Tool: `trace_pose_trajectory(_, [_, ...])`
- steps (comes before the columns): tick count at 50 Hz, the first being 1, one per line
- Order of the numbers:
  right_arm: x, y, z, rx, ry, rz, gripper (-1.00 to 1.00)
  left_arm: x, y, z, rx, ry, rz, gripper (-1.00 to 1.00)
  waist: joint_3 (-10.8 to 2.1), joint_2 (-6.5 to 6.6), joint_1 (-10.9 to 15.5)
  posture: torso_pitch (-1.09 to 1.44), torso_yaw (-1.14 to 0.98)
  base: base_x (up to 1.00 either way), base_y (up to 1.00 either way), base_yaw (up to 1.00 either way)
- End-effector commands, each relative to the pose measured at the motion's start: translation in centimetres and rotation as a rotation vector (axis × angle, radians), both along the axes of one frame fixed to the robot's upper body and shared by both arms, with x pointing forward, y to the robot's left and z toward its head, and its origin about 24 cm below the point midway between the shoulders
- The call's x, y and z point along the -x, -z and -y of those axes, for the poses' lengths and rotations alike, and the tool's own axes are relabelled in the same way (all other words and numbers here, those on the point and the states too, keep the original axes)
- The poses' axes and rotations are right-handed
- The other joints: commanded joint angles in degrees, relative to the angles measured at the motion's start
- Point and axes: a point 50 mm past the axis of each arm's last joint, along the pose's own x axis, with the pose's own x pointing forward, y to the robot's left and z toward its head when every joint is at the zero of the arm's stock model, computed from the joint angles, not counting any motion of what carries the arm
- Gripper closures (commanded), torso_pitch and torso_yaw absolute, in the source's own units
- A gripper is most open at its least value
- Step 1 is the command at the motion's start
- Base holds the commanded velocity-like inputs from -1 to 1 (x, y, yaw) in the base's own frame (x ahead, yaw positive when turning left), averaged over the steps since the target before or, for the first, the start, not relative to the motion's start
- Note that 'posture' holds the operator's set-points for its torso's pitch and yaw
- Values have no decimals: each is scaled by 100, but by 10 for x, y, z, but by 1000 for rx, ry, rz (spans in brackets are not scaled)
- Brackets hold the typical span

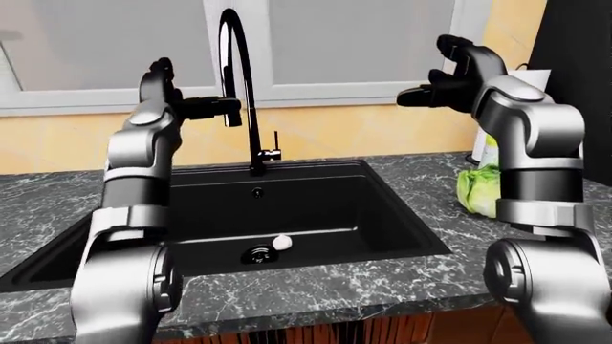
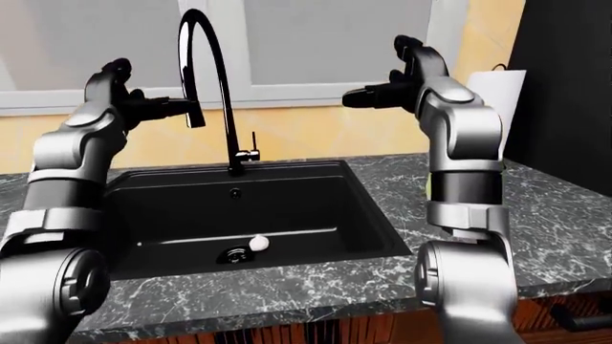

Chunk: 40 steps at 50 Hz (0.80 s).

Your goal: Turn the sink spout to the right.

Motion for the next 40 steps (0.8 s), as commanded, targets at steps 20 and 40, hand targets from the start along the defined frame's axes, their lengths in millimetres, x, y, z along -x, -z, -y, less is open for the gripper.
trace_pose_trajectory(20, [1, -20, -3, 6, -12, 93, -100, -19, -45, 14, 69, 2, 130, -100, -33, -44, -24, -70, 0, 0, 0, 0])
trace_pose_trajectory(40, [0, -18, -3, 5, -12, 88, -100, -25, -13, 35, 39, -5, 70, -100, -61, -53, -61, -70, 0, 0, 0, 0])
